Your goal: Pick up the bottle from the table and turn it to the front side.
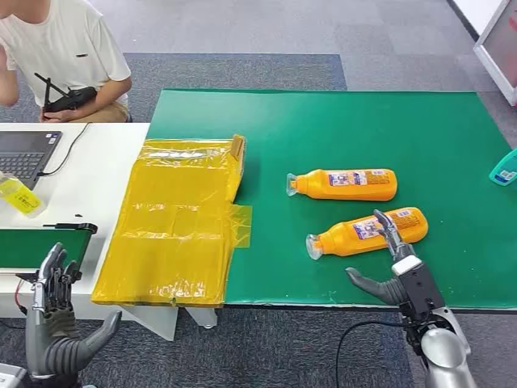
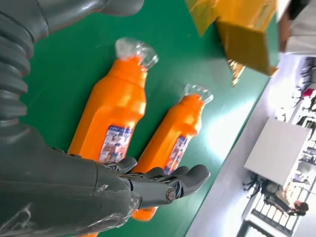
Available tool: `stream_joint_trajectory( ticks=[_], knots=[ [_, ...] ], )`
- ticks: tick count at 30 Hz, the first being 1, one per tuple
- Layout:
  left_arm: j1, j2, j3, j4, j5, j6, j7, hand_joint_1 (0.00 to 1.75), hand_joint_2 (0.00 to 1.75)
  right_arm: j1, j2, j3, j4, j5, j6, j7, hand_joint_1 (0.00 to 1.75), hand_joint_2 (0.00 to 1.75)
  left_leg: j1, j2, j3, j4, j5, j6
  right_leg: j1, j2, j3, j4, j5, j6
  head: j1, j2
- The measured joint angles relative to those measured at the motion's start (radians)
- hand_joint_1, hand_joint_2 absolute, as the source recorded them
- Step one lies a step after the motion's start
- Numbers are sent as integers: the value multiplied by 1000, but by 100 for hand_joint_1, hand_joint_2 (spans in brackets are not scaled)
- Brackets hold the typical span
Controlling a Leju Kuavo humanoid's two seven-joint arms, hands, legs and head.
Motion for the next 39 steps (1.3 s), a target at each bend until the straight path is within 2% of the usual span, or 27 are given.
stream_joint_trajectory(
  ticks=[9,14,20,23,29,32,34,39],
  knots=[
    [-2,0,6,3,-25,0,-12,0,175,-9,2,0,17,12,-15,1,0,175,0,0,0,0,0,0,0,0,0,0,0,0,0,0],
    [12,0,7,-5,-71,20,-16,0,175,-1,2,9,3,213,-146,-5,0,175,0,0,0,0,0,0,0,0,0,0,0,0,0,0],
    [24,0,6,-14,-85,30,-16,0,175,9,-7,28,-27,334,-202,3,0,175,0,0,0,0,0,0,0,0,0,0,0,0,0,0],
    [34,0,4,-16,-93,42,-16,0,175,13,-58,60,-39,466,-229,37,0,175,0,0,0,0,0,0,0,0,0,0,0,0,0,0],
    [55,0,7,-16,-66,45,-14,0,175,-44,-223,162,-23,643,-221,121,0,175,-2,0,-1,0,-1,1,-2,0,1,0,1,1,0,0],
    [58,0,7,-13,-70,44,-14,0,175,-141,-298,249,35,732,-194,178,0,175,-2,0,-1,0,0,1,-2,0,1,0,2,2,0,0],
    [61,0,7,-9,-70,46,-14,0,175,-230,-329,317,101,776,-166,199,0,175,-2,0,-1,0,1,1,-2,1,1,0,3,1,0,0],
    [74,0,7,-1,-61,40,-32,0,175,-459,-377,506,280,737,-55,222,0,175,-2,0,-1,0,5,2,-2,0,0,0,4,1,0,0]
  ],
)
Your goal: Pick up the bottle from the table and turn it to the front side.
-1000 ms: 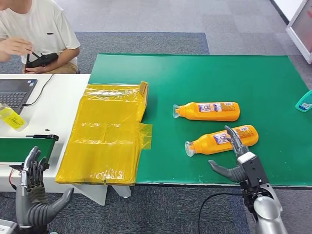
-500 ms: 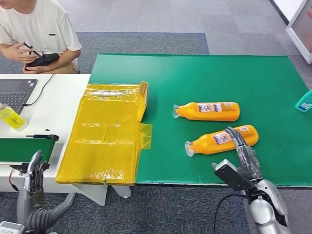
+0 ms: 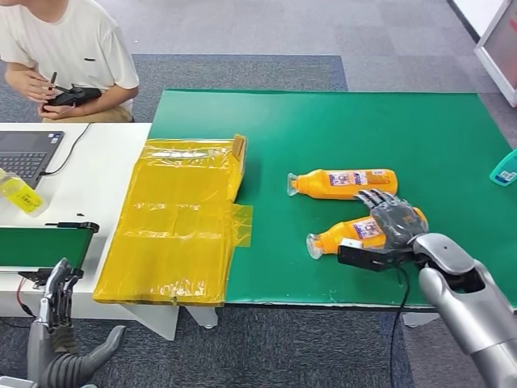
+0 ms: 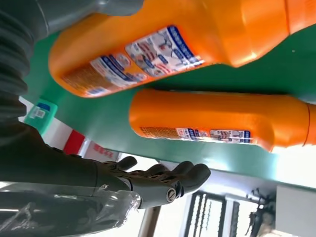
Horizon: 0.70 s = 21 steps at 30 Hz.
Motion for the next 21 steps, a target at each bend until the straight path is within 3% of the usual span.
stream_joint_trajectory(
  ticks=[6,13,21],
  knots=[
    [18,0,3,0,30,-8,-4,0,175,-210,-31,184,154,-100,115,37,0,175,0,0,0,0,1,0,0,0,0,0,0,0,0,0],
    [31,0,12,3,38,-19,-18,0,175,-328,-81,311,219,-271,222,45,0,175,-1,-1,-1,0,0,0,0,0,-1,0,0,0,0,0],
    [53,1,26,4,62,-21,-22,0,175,-505,-173,491,223,-503,297,125,0,175,-1,-1,-1,0,0,0,-1,0,-1,0,0,0,0,0]
  ],
)
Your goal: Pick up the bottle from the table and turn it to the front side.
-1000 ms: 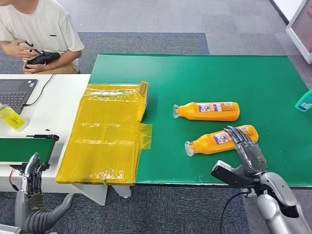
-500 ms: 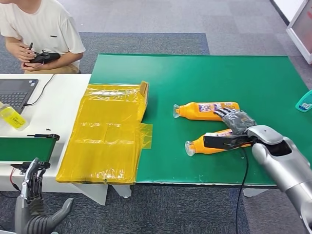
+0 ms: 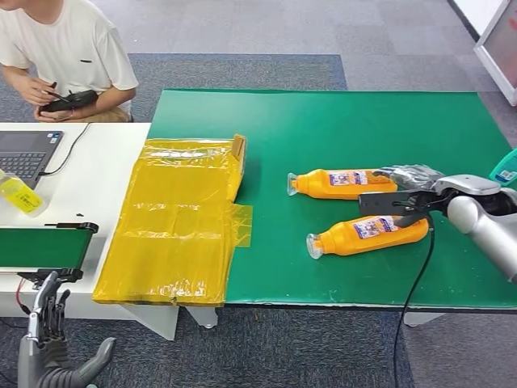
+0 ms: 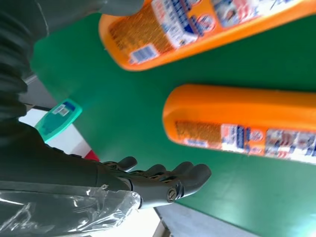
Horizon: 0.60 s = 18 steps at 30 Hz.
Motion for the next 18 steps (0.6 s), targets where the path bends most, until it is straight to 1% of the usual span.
stream_joint_trajectory(
  ticks=[5,8,11,18],
  knots=[
    [5,0,4,0,7,-1,0,0,175,-114,-41,104,0,-119,39,45,0,175,0,0,0,0,0,0,0,0,0,0,0,0,0,0],
    [5,1,8,0,11,-2,0,0,175,-155,-61,158,0,-153,41,53,0,175,0,0,0,0,0,0,0,0,0,0,0,0,0,0],
    [5,1,11,0,12,-5,0,0,175,-171,-74,199,0,-165,37,57,0,175,0,0,0,0,0,0,0,0,0,0,0,0,0,0],
    [5,1,14,0,10,-19,0,0,175,-173,-98,301,10,-210,35,59,0,175,0,0,0,0,0,0,0,0,0,0,0,0,0,0]
  ],
)
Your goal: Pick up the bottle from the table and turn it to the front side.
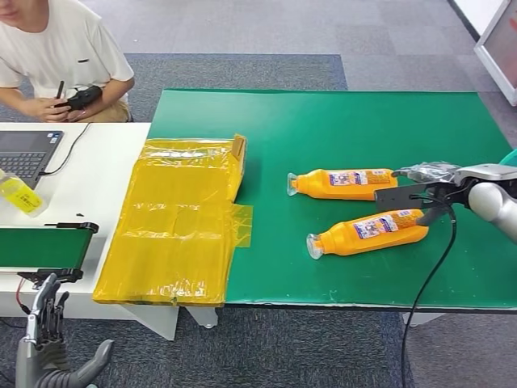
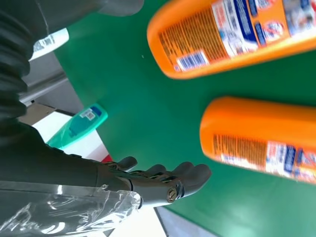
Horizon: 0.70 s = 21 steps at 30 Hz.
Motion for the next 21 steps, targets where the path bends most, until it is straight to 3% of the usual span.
stream_joint_trajectory(
  ticks=[12,21],
  knots=[
    [1,0,6,0,-4,-3,0,0,175,31,-63,96,-25,-28,-43,16,0,175,0,0,0,0,0,0,0,0,0,0,0,0,0,0],
    [-4,-1,-1,0,-51,-11,0,0,175,107,-62,93,-19,18,-186,-49,0,175,0,0,0,0,0,0,0,0,1,0,0,0,0,0]
  ],
)
